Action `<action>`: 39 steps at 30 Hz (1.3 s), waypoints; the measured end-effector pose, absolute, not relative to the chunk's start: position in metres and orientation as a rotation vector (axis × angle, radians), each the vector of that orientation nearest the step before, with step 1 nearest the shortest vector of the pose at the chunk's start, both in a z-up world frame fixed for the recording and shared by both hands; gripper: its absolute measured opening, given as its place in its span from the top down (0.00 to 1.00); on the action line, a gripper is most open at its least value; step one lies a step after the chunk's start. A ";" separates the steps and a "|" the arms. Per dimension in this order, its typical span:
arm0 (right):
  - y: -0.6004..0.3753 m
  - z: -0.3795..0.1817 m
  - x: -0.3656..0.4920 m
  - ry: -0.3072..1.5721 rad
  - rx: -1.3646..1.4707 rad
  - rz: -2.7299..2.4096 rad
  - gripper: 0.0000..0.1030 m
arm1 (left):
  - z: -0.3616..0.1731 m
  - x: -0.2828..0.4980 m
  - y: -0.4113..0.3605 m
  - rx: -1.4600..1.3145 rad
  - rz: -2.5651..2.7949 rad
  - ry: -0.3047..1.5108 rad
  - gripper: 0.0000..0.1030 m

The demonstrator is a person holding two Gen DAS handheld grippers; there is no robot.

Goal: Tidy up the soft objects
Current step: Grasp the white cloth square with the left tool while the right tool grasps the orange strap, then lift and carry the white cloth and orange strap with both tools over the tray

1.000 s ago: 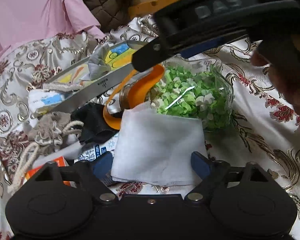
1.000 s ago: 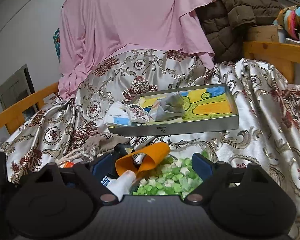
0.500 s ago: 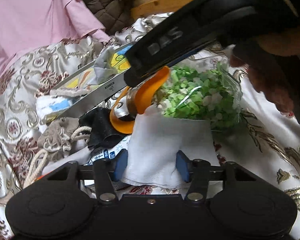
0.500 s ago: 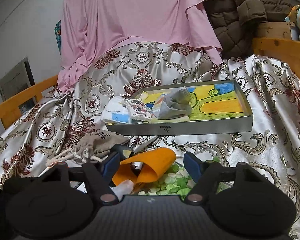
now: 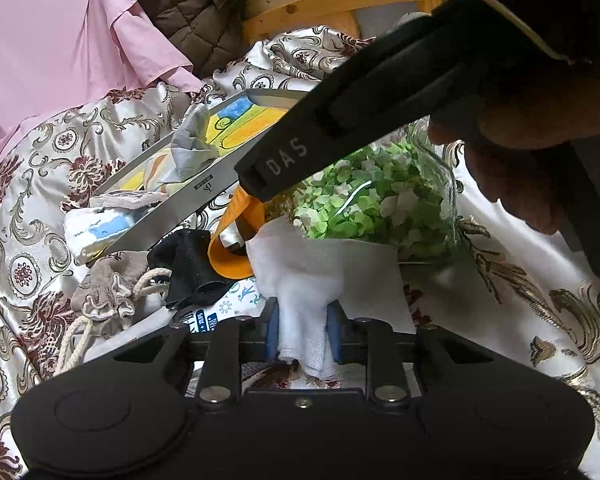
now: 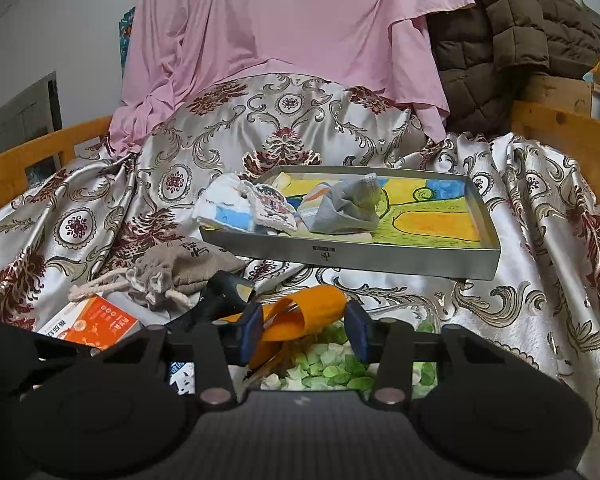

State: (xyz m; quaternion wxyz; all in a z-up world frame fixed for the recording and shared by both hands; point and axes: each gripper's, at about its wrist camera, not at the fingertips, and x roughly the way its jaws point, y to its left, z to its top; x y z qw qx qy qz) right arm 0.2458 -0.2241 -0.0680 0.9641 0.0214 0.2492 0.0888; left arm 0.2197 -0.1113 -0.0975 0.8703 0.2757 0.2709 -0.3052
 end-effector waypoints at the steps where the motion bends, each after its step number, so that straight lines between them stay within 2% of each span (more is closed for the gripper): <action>1: -0.224 -0.068 0.246 0.505 0.046 0.180 0.57 | -0.097 0.220 -0.111 0.573 -0.639 0.568 0.76; 5: -0.226 -0.068 0.246 0.504 0.062 0.183 0.57 | -0.098 0.220 -0.111 0.570 -0.639 0.568 0.76; 6: -0.226 -0.068 0.246 0.502 0.067 0.186 0.52 | -0.098 0.220 -0.111 0.568 -0.638 0.568 0.76; 8: -0.229 -0.067 0.247 0.497 0.090 0.195 0.47 | -0.098 0.221 -0.111 0.563 -0.637 0.572 0.76; 14: -0.226 -0.068 0.253 0.488 0.091 0.183 0.47 | -0.094 0.223 -0.109 0.530 -0.643 0.593 0.83; 19: -0.223 -0.070 0.254 0.489 0.065 0.161 0.57 | -0.092 0.224 -0.108 0.497 -0.645 0.612 0.87; 24: -0.224 -0.071 0.254 0.490 0.062 0.139 0.74 | -0.089 0.227 -0.105 0.454 -0.644 0.634 0.88; 27: -0.225 -0.072 0.253 0.484 0.066 0.128 0.81 | -0.088 0.228 -0.105 0.439 -0.637 0.648 0.89; 32: -0.225 -0.071 0.251 0.465 0.058 0.131 0.87 | -0.073 0.230 -0.103 0.393 -0.593 0.671 0.91; 39: -0.223 -0.069 0.249 0.442 0.047 0.147 0.90 | -0.058 0.236 -0.084 0.273 -0.524 0.706 0.91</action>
